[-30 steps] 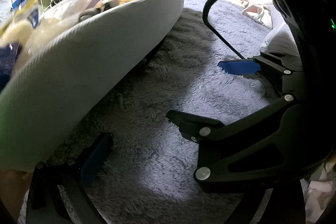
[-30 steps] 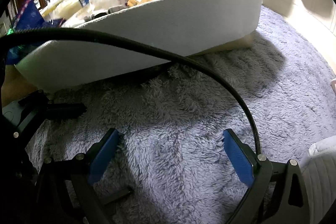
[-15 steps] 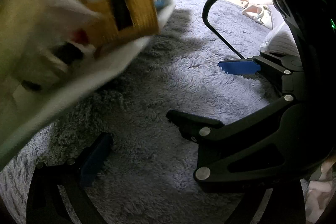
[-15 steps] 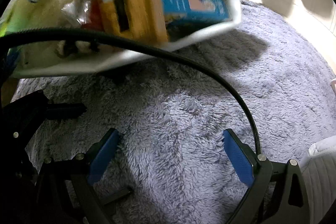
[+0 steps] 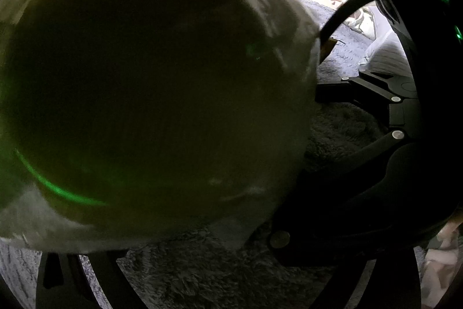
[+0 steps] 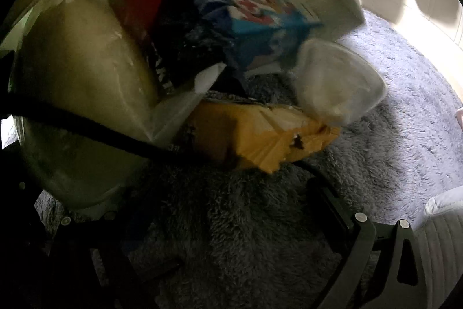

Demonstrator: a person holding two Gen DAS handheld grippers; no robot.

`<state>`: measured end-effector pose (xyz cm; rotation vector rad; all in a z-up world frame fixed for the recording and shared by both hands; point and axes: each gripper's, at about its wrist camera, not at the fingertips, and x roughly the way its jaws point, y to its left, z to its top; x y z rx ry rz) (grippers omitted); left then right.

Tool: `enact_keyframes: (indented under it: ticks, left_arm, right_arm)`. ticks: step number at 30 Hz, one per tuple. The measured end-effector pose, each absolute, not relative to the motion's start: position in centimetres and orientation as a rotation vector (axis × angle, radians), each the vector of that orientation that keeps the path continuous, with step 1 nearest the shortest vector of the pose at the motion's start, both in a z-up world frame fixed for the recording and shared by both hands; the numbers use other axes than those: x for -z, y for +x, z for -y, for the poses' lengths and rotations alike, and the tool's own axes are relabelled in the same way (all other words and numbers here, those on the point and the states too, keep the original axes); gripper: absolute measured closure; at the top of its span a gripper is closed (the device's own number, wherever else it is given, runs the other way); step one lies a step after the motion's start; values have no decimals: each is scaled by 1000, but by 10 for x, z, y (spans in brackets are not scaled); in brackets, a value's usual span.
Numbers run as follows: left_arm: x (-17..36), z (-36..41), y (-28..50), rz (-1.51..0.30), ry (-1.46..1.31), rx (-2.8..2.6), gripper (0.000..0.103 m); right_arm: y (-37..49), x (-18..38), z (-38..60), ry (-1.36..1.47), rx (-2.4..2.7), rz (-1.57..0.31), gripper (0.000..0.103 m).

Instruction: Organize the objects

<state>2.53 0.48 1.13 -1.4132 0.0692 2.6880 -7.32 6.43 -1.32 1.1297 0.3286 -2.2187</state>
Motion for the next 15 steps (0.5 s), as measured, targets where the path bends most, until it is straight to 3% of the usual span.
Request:
enact_keyframes:
  ticks: [15]
  left_arm:
    - [-12, 9, 13, -71, -1414, -2688, 0]
  right_arm:
    - [-73, 12, -63, 1130, 2219, -332, 5]
